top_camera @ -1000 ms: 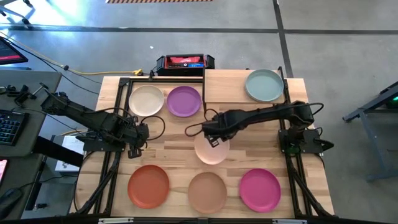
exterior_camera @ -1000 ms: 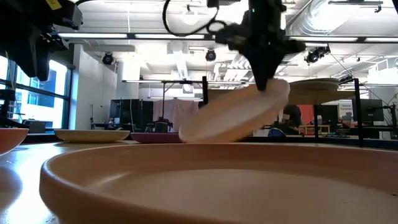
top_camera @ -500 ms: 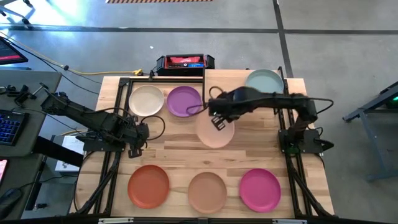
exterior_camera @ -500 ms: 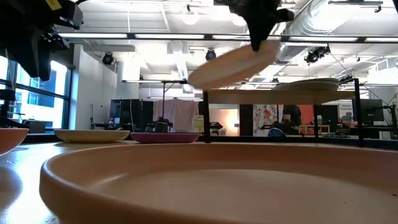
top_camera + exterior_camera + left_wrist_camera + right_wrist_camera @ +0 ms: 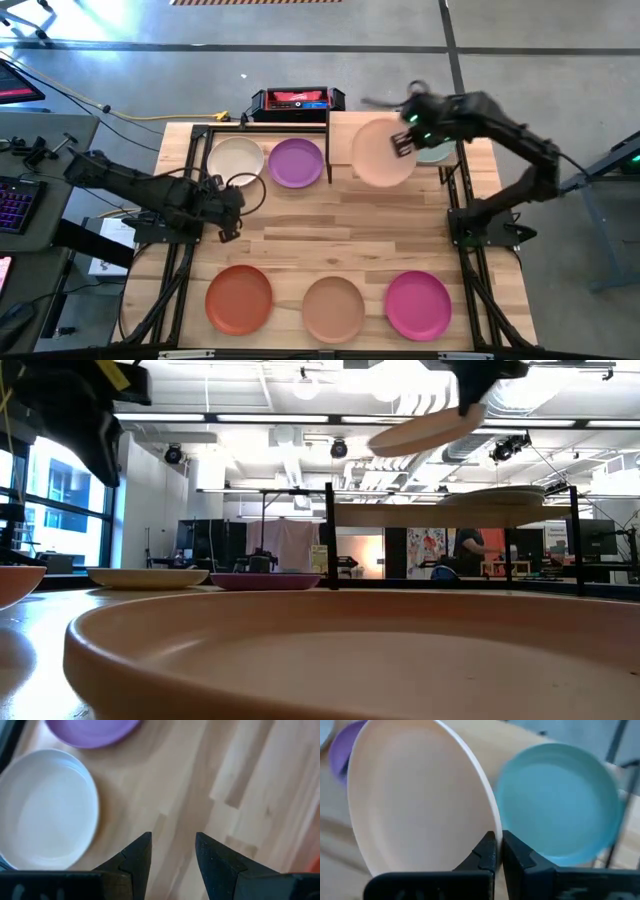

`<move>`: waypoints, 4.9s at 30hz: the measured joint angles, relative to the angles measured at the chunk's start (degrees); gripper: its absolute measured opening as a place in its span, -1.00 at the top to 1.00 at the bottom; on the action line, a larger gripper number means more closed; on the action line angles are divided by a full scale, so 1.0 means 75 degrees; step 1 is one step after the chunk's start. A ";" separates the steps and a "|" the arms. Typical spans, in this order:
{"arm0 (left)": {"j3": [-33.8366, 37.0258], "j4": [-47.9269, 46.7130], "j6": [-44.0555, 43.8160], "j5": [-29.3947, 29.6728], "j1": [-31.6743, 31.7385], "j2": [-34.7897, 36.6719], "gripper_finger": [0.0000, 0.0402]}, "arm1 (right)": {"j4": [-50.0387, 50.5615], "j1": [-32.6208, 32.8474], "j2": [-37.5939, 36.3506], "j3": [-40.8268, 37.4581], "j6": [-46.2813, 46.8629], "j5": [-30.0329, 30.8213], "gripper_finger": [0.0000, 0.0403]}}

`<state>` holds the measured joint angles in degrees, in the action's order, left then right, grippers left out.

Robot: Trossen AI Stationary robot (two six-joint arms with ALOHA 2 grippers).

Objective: Place and stack plates onto a shelf
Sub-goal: Stack the light orange plate on top of the blue stacked plates on the shelf, then stack the brown plate on top of the light orange stacked plates on the shelf

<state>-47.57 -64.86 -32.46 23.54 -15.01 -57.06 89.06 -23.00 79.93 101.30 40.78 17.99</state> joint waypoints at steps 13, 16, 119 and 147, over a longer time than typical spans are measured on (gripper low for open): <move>0.0000 0.0908 0.0017 0.0567 0.1256 0.0000 0.30 | -0.1283 -0.3262 -0.2323 -0.2487 -0.0458 -0.1026 1.00; 0.0000 0.0956 0.0017 0.0562 0.1515 0.0000 0.30 | -0.1643 -0.3770 -0.2789 -0.3265 -0.0234 -0.1286 1.00; 0.0000 0.1212 0.0340 0.0499 0.2012 0.0003 0.30 | -0.3218 -0.5133 -0.3507 -0.5545 0.0728 -0.2077 0.59; 0.0000 0.1209 0.0337 0.0483 0.2012 0.0000 0.30 | -0.2843 -0.4926 -0.2922 -0.5243 0.0361 -0.1835 0.59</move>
<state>-47.57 -55.79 -29.93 27.16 0.08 -57.06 67.74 -59.94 58.02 61.98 43.48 4.23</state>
